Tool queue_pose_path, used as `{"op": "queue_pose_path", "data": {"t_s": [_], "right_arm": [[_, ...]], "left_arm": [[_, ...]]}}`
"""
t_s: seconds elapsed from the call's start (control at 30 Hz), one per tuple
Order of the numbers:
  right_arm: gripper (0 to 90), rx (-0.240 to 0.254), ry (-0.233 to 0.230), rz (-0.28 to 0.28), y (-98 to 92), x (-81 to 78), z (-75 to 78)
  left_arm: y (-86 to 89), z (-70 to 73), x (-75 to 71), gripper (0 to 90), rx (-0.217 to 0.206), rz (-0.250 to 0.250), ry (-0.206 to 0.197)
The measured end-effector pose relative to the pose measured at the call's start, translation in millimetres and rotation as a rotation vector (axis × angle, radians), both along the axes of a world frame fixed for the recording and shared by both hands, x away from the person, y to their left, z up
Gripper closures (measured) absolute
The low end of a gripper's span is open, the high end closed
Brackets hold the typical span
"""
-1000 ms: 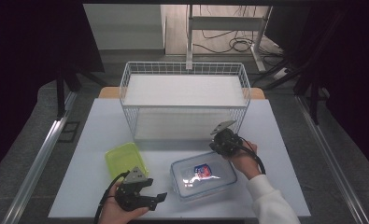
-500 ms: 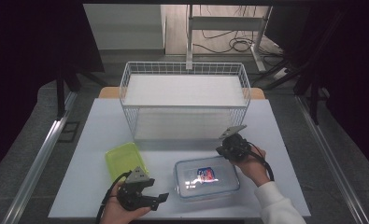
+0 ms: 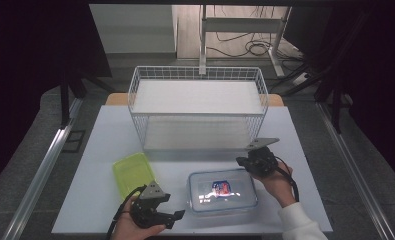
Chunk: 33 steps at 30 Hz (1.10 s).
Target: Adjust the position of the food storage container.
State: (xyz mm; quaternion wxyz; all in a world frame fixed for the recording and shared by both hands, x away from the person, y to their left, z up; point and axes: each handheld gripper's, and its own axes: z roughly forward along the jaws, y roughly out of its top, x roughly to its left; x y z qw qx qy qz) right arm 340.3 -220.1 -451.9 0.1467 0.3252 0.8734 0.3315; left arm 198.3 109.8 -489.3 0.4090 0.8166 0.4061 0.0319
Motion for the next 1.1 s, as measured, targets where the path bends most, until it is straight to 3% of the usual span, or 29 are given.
{"op": "queue_pose_path", "data": {"t_s": [0.27,0.3,0.33,0.4,0.43,0.47,0.5,0.53,0.73,0.9,1.1], "right_arm": [[88.3,0.115,-0.002,-0.045,-26.9,-30.0,-0.5],[82.7,0.139,-0.002,-0.049,-32.0,-34.9,-1.6],[68.2,0.199,-0.006,-0.072,-41.2,-43.9,-4.1],[65.1,0.225,0.007,-0.081,-45.7,-48.0,-5.4],[54.2,0.233,0.025,-0.084,-52.0,-54.9,-6.1],[48.7,0.236,0.019,-0.096,-53.9,-57.9,-6.5],[48.7,0.236,0.019,-0.096,-53.9,-57.9,-6.5],[39.7,0.241,0.018,-0.106,-56.5,-63.2,-7.3],[25.9,0.264,0.040,-0.121,-59.1,-69.8,-4.8],[23.1,0.263,0.052,-0.120,-59.4,-72.0,-2.5],[21.0,0.258,0.027,-0.116,-63.9,-74.9,1.8]], "left_arm": [[2.8,-0.4,2.4,26.9,-0.014,0.012,0.000],[2.2,-0.9,2.8,26.4,-0.014,0.015,0.001],[1.9,-1.2,3.1,25.7,-0.015,0.017,0.003],[0.4,-1.7,4.0,25.5,-0.020,0.020,0.006],[-0.1,-1.6,4.3,23.5,-0.021,0.022,0.007],[-0.5,-1.4,4.9,23.5,-0.019,0.020,0.003],[-0.7,-1.0,5.1,23.5,-0.020,0.019,0.005],[-0.5,-0.4,5.1,22.5,-0.024,0.019,0.003],[2.8,2.7,9.9,18.5,-0.028,0.038,-0.001],[2.8,3.7,12.3,16.2,-0.035,0.036,0.007],[1.2,3.7,14.2,13.4,-0.032,0.045,0.015]]}}
